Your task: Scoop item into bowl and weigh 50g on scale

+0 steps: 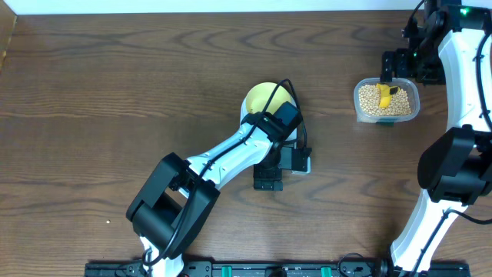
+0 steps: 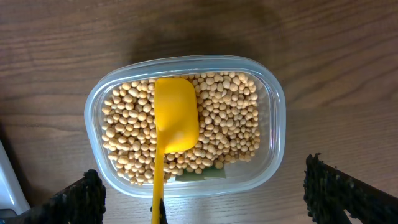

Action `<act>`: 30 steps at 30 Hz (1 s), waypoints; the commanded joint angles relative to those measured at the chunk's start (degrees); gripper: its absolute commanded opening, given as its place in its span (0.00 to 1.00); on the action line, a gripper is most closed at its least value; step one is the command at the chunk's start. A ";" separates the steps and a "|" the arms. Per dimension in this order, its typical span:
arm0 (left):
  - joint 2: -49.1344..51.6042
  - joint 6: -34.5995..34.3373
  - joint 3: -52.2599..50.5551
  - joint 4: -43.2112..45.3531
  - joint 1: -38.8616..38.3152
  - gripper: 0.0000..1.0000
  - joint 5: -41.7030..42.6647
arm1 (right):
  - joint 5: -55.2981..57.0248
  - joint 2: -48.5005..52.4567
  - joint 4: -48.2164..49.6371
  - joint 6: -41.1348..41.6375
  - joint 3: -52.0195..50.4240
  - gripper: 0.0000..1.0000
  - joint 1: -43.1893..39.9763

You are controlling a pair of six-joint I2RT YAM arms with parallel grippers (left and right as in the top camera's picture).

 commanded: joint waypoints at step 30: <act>5.31 0.26 -0.83 0.28 1.22 0.96 -1.88 | 0.24 0.39 0.02 -0.07 1.03 0.99 0.26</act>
